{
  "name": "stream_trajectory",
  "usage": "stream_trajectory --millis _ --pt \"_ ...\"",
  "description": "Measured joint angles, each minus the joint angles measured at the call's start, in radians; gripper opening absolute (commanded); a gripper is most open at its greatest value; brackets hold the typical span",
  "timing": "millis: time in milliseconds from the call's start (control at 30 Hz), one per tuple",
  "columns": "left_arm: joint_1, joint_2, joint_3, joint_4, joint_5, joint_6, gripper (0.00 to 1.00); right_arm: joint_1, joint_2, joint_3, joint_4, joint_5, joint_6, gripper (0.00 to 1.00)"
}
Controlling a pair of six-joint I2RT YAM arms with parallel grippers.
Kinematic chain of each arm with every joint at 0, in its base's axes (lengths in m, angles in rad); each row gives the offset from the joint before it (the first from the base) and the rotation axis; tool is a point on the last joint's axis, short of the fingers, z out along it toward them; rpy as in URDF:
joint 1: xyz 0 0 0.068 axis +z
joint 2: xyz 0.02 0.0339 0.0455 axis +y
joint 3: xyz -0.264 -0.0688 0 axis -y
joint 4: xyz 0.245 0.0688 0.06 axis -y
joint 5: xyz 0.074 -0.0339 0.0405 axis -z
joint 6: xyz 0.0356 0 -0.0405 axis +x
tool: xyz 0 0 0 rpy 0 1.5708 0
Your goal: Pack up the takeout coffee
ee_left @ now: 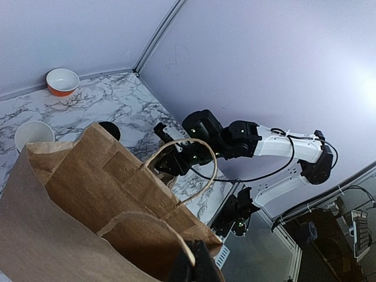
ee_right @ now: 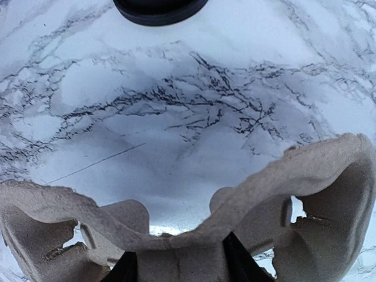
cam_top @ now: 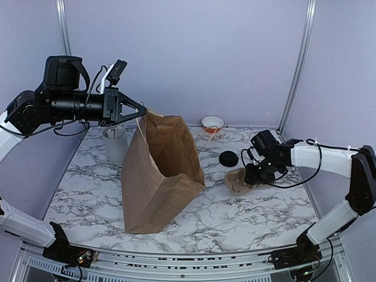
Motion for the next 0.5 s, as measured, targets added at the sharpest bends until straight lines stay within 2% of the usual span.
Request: stream_trajectory --millis 233,500 --pt "0.000 0.023 -0.002 0.001 0.041 0.000 0.00 0.000 -0.124 0.080 -0.040 0.043 -0.014 0.39" --pt "-0.001 0.062 -0.001 0.028 0.139 -0.002 0.00 0.000 -0.207 0.325 -0.075 0.065 -0.091 0.39"
